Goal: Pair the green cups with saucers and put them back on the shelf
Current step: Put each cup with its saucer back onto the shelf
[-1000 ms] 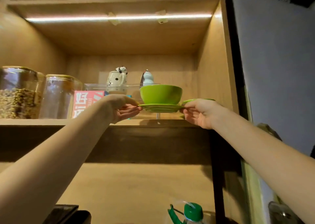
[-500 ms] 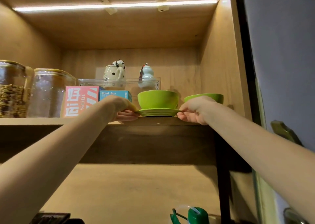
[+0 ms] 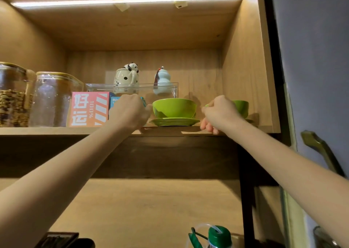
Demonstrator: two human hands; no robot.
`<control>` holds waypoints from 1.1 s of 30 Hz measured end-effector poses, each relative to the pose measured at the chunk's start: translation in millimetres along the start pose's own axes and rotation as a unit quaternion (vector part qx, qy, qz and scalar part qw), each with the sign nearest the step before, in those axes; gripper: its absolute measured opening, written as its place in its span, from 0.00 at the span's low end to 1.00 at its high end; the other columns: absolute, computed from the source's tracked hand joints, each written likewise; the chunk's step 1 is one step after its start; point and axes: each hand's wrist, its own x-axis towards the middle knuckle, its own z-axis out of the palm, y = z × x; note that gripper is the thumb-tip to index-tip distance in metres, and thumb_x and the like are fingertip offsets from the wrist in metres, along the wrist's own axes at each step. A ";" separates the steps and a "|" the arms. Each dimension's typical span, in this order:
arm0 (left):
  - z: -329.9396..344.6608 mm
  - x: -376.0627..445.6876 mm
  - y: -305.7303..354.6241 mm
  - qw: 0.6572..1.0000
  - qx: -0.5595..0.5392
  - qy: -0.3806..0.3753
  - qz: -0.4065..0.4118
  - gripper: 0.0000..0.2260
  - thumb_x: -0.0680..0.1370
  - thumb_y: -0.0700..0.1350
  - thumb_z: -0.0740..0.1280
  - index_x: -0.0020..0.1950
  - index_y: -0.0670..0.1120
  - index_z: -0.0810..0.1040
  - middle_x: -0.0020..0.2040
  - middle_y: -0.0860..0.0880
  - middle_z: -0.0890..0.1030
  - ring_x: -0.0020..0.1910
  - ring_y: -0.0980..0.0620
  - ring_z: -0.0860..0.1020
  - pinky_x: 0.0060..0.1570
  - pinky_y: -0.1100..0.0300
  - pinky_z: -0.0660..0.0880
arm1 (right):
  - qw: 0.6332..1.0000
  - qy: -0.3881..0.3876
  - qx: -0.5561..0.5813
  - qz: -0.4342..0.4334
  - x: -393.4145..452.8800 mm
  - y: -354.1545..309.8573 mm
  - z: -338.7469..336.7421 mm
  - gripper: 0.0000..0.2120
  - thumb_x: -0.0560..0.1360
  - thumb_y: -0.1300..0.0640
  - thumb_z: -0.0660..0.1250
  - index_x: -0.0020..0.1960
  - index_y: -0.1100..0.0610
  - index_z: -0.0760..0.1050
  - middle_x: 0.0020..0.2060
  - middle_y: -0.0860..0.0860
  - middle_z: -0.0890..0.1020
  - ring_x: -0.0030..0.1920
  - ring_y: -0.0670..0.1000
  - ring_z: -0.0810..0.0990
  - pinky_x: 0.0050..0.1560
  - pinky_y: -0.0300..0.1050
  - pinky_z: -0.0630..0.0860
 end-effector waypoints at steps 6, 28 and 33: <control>-3.0 -54.0 43.8 0.984 0.063 0.068 0.150 0.17 0.79 0.48 0.53 0.43 0.39 0.75 0.43 0.37 0.78 0.44 0.37 0.77 0.37 0.54 0.64 | 0.941 0.059 -0.265 -0.201 -31.8 21.0 9.9 0.18 0.77 0.62 0.56 0.66 0.59 0.69 0.61 0.58 0.75 0.63 0.56 0.68 0.61 0.51 0.67; 52.0 -61.4 10.1 0.995 0.056 -0.014 0.081 0.28 0.78 0.53 0.52 0.73 0.40 0.52 0.75 0.41 0.58 0.75 0.47 0.56 0.73 0.54 0.52 | 0.926 0.101 -0.246 -0.270 -27.4 43.2 41.8 0.22 0.76 0.64 0.55 0.70 0.57 0.66 0.66 0.53 0.75 0.70 0.55 0.64 0.72 0.58 0.47; 55.6 -60.4 10.3 0.997 0.027 0.016 0.065 0.23 0.77 0.51 0.55 0.68 0.40 0.61 0.70 0.40 0.68 0.70 0.45 0.65 0.70 0.52 0.61 | 0.924 0.113 -0.230 -0.283 -26.4 50.3 47.2 0.23 0.75 0.66 0.56 0.70 0.56 0.66 0.66 0.53 0.75 0.69 0.56 0.66 0.71 0.60 0.48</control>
